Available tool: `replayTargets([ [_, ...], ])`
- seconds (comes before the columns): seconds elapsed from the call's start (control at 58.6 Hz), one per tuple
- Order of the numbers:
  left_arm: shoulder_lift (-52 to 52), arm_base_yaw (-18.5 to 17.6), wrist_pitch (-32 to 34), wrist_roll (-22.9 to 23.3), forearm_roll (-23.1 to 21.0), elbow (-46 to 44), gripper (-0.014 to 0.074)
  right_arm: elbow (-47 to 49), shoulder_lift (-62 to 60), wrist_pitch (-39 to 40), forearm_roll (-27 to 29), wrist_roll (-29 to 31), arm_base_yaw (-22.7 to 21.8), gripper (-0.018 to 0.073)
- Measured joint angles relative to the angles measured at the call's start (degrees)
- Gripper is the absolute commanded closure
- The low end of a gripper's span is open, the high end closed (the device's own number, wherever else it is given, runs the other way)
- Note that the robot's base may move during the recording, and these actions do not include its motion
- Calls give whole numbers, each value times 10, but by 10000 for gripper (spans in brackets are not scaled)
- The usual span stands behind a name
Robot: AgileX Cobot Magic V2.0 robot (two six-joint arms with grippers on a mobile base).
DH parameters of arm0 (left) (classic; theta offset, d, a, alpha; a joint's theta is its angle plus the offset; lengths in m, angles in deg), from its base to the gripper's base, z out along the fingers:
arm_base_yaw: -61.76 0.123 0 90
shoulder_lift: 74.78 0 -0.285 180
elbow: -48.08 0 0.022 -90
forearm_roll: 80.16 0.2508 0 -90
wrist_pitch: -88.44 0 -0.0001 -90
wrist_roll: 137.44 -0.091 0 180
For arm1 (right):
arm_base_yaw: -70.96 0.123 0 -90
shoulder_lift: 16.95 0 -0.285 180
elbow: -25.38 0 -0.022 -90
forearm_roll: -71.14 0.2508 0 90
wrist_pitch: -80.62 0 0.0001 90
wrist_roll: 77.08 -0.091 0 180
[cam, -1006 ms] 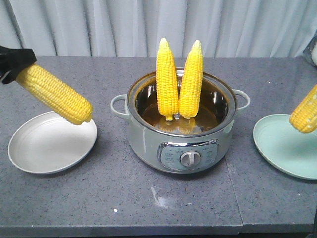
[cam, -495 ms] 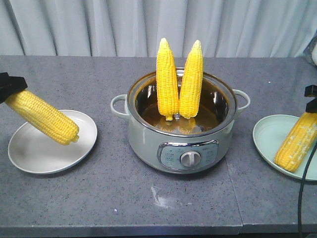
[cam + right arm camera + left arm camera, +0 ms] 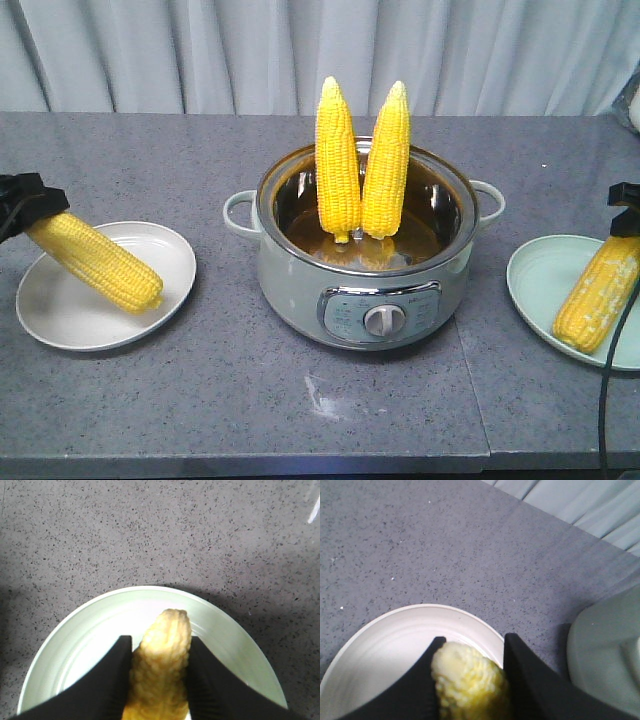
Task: Distribute corn equally
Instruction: 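Lower left cob onto white plate, right cob onto green plate, release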
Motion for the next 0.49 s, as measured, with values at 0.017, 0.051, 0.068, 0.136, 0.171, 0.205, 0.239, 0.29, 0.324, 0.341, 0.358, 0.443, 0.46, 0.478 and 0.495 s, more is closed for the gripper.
replayTargets([
  [0.017, -3, 0, 0, 0, 0, 0, 597, 0, 0, 0, 0, 0, 0, 181],
  [0.051, -10, 0, 0, 0, 0, 0, 594, 0, 0, 2, 0, 0, 0, 142],
  [0.068, -13, 0, 0, 0, 0, 0, 592, 0, 0, 3, -1, 1, 0, 120],
  [0.136, -22, 0, 0, 0, 0, 0, 584, 0, 1, 7, -3, 3, 0, 54],
  [0.171, -25, 0, 0, -1, 0, 0, 575, 0, 2, 9, -4, 3, 0, 28],
  [0.205, -25, 0, 0, -3, 0, 0, 563, 0, 2, 11, -5, 3, 0, 8],
  [0.239, -25, 0, 0, -6, 0, 0, 547, 0, 3, 15, -6, 3, 0, -5],
  [0.29, -25, 0, 0, -14, 0, 0, 512, 0, 3, 18, -6, 3, 0, -12],
  [0.324, -25, 0, 1, -20, 0, 0, 485, 0, 3, 20, -7, 3, 0, -11],
  [0.341, -25, 0, 1, -21, 0, 0, 472, 0, 3, 22, -7, 3, 0, -11],
  [0.358, -25, 0, 1, -24, 0, 0, 452, 0, 3, 23, -7, 3, 0, -10],
  [0.443, -25, 0, 1, -27, 0, 0, 346, 0, 3, 31, -7, 3, 0, -6],
  [0.46, -25, 0, 1, -27, 0, 0, 328, 0, 3, 34, -7, 3, 0, -4],
  [0.478, -25, 0, 2, -27, 0, 0, 300, 0, 3, 36, -7, 3, 0, -3],
  [0.495, -25, 0, 2, -28, 0, 0, 281, 0, 3, 39, -7, 3, 0, -3],
])
